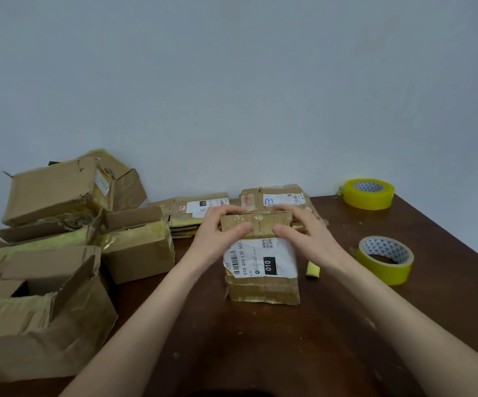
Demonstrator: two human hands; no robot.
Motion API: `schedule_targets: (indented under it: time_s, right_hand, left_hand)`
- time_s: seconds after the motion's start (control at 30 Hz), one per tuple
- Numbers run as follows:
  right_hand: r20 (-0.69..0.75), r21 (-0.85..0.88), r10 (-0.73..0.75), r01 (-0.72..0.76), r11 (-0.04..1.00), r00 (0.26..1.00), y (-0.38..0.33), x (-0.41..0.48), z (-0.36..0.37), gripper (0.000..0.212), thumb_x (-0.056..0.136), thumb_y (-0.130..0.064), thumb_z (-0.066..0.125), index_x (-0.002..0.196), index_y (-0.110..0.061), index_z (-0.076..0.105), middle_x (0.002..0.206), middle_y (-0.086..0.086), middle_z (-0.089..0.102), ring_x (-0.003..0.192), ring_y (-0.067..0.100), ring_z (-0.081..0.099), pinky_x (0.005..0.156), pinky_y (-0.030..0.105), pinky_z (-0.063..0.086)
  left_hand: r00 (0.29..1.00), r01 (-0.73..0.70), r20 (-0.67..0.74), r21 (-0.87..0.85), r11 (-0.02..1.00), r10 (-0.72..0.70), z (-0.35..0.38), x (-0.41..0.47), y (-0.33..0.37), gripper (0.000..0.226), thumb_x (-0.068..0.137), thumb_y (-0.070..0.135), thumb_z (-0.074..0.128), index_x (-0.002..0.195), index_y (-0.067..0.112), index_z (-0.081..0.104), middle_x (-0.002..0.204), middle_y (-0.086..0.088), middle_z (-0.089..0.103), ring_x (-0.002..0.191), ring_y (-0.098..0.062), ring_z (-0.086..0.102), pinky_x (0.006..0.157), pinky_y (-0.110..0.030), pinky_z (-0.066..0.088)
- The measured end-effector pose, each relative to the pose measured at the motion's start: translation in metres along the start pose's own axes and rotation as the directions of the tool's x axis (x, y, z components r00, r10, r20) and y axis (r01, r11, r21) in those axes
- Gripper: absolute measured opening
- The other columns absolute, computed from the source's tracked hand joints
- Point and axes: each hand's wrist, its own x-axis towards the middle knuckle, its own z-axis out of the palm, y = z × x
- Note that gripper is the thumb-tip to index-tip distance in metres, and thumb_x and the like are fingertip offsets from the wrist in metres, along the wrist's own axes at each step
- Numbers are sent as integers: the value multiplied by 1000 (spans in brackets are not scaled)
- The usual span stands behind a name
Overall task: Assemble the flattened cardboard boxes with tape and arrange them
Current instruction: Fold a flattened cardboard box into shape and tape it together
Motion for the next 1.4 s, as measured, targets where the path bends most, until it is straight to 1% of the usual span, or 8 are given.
schedule_targets:
  time_s: [0.2,0.3,0.4,0.57,0.83,1.13,1.27,1.4]
  right_hand:
    - [20,8,25,-25,1000,999,-3,6,2,24,86,-60,52,90,-38,62,110,-6,64,108,18,58,96,43,46]
    - [-48,76,56,-52,996,997,-3,8,12,24,95,-36,51,118,-38,57,124,-11,57,118,14,53,101,39,44]
    - [-27,-17,0,0,1000,1000,-10,10,10,31,99,-22,45,124,-27,62,113,-18,57,115,6,51,91,14,39]
    - [89,-136,-28,40,990,996,-10,9,5,36,92,-39,60,124,-24,64,116,-19,57,114,-1,48,80,3,30]
    - [63,-129,63,-54,990,996,12,-1,15,53,78,-44,74,128,-38,56,127,-4,43,119,9,39,96,22,31]
    - [96,-217,-44,64,974,994,15,-8,20,45,97,-46,45,141,-38,44,153,-10,25,139,8,26,114,37,27]
    - [100,-355,-21,55,933,995,7,-4,18,42,98,-47,41,139,-39,44,152,-7,32,141,13,29,111,46,32]
    - [191,-548,55,60,834,980,-6,-4,13,53,96,-52,41,145,-33,38,161,0,16,148,20,15,117,43,22]
  left_hand:
    - [992,120,-7,-194,974,-124,8,2,-9,36,75,53,70,105,35,62,121,4,60,113,-18,58,99,-44,46]
    - [986,131,-62,-290,948,-156,21,-3,-10,22,91,37,58,113,40,56,120,13,57,111,-12,58,95,-38,47]
    - [979,148,-94,-294,944,-182,25,-1,-5,13,95,24,51,102,29,61,105,3,63,98,-19,61,81,-34,48]
    - [984,154,-64,-161,975,-166,21,5,-6,20,97,21,44,102,17,63,105,2,62,105,-22,58,91,-41,45]
    - [983,161,-74,-67,985,-166,34,1,-26,21,96,29,42,98,37,61,106,5,64,101,-23,61,81,-40,48]
    - [995,64,-85,110,992,-55,23,-15,-26,30,99,22,41,126,26,55,133,3,51,124,-12,46,99,-28,37]
    - [975,-147,-41,626,766,220,21,-19,-5,43,102,25,37,144,21,39,156,4,24,145,-12,17,116,-31,22]
    - [973,-229,202,808,544,110,33,-29,-1,57,101,39,26,152,15,17,160,0,15,147,-12,7,120,-30,1]
